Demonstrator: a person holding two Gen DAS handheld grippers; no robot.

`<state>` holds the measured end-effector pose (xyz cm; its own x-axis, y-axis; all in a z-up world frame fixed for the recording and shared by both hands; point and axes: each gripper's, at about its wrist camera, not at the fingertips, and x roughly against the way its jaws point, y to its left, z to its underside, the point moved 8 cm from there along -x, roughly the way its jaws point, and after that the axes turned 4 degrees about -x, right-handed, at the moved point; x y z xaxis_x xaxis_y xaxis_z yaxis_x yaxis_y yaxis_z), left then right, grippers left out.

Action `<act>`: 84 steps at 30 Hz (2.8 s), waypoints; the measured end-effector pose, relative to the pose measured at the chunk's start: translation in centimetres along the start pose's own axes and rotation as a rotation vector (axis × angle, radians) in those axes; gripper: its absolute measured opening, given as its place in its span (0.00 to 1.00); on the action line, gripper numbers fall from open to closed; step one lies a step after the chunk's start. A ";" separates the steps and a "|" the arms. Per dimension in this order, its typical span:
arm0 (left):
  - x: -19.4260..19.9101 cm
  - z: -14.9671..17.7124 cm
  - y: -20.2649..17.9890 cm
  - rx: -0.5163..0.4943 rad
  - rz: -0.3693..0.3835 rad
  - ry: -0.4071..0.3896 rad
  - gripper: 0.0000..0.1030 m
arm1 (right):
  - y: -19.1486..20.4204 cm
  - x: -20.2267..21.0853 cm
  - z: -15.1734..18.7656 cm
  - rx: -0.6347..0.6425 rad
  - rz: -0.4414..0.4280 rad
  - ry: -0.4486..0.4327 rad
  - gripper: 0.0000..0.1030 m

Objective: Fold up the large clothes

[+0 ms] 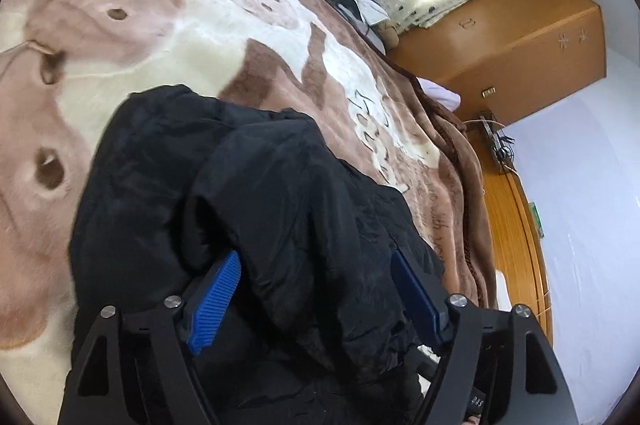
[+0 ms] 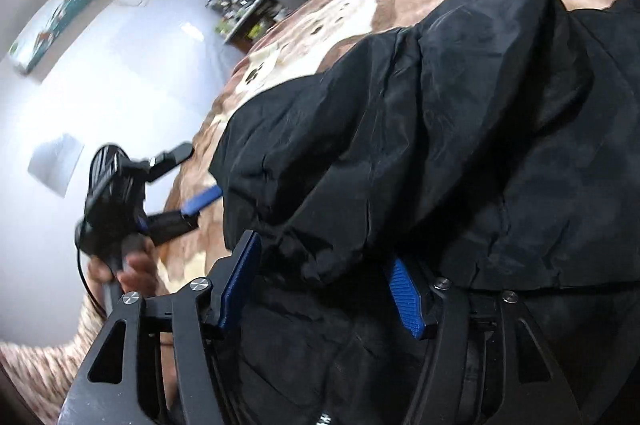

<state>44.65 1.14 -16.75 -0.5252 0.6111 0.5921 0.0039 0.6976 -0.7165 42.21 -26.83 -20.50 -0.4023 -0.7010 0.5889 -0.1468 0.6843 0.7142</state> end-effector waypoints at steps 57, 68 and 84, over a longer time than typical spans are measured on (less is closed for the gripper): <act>-6.5 6.3 -0.5 -0.108 -0.178 0.239 0.85 | -6.4 4.6 -9.0 -0.169 -0.079 -0.186 0.66; -2.9 6.8 -0.6 -0.152 -0.195 0.204 0.85 | -6.2 12.5 -9.1 -0.015 0.351 -0.363 0.66; -3.3 -0.8 0.5 -0.309 -0.427 0.166 0.81 | -2.2 0.1 -3.4 0.472 0.503 0.006 0.66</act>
<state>47.10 -0.28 -18.77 -0.3939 0.2833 0.8744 0.0826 0.9584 -0.2734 45.51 -29.09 -20.71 -0.5199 -0.2756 0.8086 -0.3222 0.9399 0.1132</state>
